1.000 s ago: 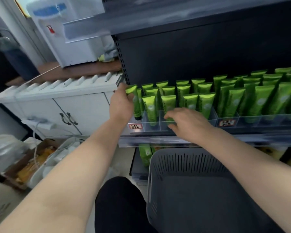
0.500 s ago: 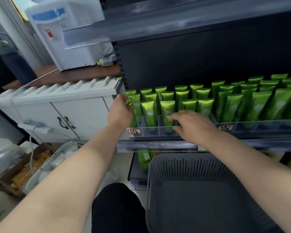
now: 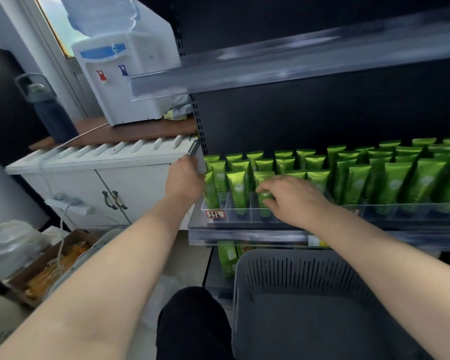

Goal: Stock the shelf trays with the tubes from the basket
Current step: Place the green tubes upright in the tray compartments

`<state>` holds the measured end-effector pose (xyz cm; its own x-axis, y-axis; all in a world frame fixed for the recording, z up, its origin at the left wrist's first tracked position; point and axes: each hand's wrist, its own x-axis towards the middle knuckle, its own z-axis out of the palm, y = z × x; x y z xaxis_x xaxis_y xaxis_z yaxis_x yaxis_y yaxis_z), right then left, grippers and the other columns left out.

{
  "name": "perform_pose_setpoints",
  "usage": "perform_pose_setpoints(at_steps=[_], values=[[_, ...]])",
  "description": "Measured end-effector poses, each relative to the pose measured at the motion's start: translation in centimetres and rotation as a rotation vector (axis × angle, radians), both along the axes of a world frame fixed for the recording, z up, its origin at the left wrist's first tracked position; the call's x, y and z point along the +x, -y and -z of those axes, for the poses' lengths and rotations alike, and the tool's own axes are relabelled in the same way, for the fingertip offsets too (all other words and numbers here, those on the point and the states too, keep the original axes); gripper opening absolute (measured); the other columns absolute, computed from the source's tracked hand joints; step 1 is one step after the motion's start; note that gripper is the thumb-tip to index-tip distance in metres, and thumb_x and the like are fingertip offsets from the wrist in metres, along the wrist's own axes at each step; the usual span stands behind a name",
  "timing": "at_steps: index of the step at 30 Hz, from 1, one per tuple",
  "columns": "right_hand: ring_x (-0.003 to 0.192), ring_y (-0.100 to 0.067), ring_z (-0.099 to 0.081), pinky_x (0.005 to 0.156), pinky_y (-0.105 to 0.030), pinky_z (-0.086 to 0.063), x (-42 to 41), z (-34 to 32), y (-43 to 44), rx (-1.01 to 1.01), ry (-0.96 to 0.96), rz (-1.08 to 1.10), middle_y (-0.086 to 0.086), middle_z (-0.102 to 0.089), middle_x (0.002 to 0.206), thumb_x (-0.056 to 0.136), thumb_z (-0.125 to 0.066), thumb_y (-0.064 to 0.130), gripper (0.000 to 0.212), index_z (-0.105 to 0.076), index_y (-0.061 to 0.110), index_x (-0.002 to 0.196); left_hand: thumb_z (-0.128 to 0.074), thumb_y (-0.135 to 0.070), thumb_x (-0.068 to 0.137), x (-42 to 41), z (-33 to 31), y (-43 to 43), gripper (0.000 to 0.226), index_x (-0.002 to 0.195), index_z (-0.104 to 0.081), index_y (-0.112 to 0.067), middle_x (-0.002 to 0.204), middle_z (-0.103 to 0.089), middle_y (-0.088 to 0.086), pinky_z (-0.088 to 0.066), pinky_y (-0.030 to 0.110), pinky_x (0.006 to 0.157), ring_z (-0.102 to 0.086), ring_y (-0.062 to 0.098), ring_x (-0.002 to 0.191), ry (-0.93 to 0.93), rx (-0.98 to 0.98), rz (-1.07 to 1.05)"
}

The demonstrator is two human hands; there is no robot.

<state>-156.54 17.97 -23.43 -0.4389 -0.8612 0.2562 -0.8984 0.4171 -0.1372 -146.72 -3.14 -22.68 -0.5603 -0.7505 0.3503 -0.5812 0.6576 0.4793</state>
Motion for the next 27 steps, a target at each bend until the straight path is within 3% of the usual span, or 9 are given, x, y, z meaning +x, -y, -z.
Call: perform_pose_setpoints(at_steps=[3, 8, 10, 14, 20, 24, 27], values=[[0.111, -0.017, -0.058, 0.086, -0.036, -0.052, 0.7, -0.5, 2.3, -0.018, 0.009, -0.036, 0.004, -0.057, 0.130, 0.094, -0.055, 0.026, 0.031, -0.057, 0.028, 0.125, -0.063, -0.019, 0.086, 0.7, -0.2, 1.5, 0.028, 0.110, -0.061, -0.005, 0.115, -0.063, 0.012, -0.048, 0.037, 0.081, -0.057, 0.033, 0.106, 0.039, 0.030, 0.007], [0.107, -0.019, -0.059, 0.083, -0.037, -0.053, 0.5, -1.4, 5.7, -0.050, 0.005, -0.036, 0.003, -0.059, 0.128, 0.094, -0.054, 0.025, 0.029, -0.058, 0.028, 0.123, -0.074, -0.040, 0.078, 0.0, 0.4, 3.0, 0.049, 0.118, -0.062, -0.015, 0.111, -0.064, 0.002, -0.046, 0.029, 0.081, -0.060, 0.022, 0.101, 0.170, 0.169, 0.172], [0.109, -0.020, -0.058, 0.084, -0.036, -0.052, 0.1, -1.8, 6.8, -0.064, -0.004, -0.022, 0.003, -0.060, 0.127, 0.094, -0.054, 0.024, 0.029, -0.059, 0.028, 0.122, -0.076, -0.036, 0.076, -0.6, 0.8, 3.4, 0.049, 0.118, -0.064, -0.015, 0.111, -0.065, 0.001, -0.045, 0.028, 0.081, -0.060, 0.022, 0.102, 0.192, 0.146, 0.208], [0.111, -0.019, -0.056, 0.087, -0.038, -0.050, -1.2, -2.6, 8.9, -0.082, -0.020, 0.005, 0.004, -0.062, 0.122, 0.094, -0.053, 0.024, 0.027, -0.060, 0.027, 0.119, -0.062, -0.015, 0.088, -1.4, 1.2, 4.5, 0.019, 0.105, -0.070, -0.014, 0.103, -0.069, 0.006, -0.044, 0.025, 0.078, -0.062, 0.024, 0.098, 0.176, 0.085, 0.239], [0.113, -0.018, -0.055, 0.088, -0.036, -0.048, -2.6, -3.2, 11.9, -0.067, 0.015, 0.019, 0.004, -0.061, 0.123, 0.095, -0.051, 0.024, 0.027, -0.059, 0.027, 0.121, -0.056, -0.010, 0.091, -1.5, 0.4, 6.1, 0.019, 0.103, -0.070, -0.013, 0.093, -0.064, -0.002, -0.039, 0.021, 0.076, -0.057, 0.015, 0.088, 0.225, 0.047, 0.330], [0.111, -0.018, -0.055, 0.087, -0.036, -0.048, -2.7, -3.1, 13.5, -0.072, 0.055, 0.029, 0.005, -0.062, 0.121, 0.094, -0.052, 0.024, 0.026, -0.060, 0.028, 0.119, -0.065, -0.024, 0.086, -1.4, -0.1, 5.8, 0.010, 0.092, -0.070, -0.018, 0.084, -0.064, -0.007, -0.041, 0.021, 0.072, -0.059, 0.013, 0.081, 0.236, 0.085, 0.395], [0.110, -0.018, -0.055, 0.086, -0.035, -0.048, -2.9, -2.8, 14.0, -0.075, 0.059, 0.038, 0.005, -0.063, 0.118, 0.094, -0.052, 0.024, 0.026, -0.060, 0.028, 0.118, -0.068, -0.039, 0.083, -1.6, -0.7, 6.0, 0.024, 0.093, -0.069, -0.017, 0.085, -0.070, -0.006, -0.050, 0.025, 0.074, -0.063, 0.010, 0.081, 0.119, 0.225, 0.379]])
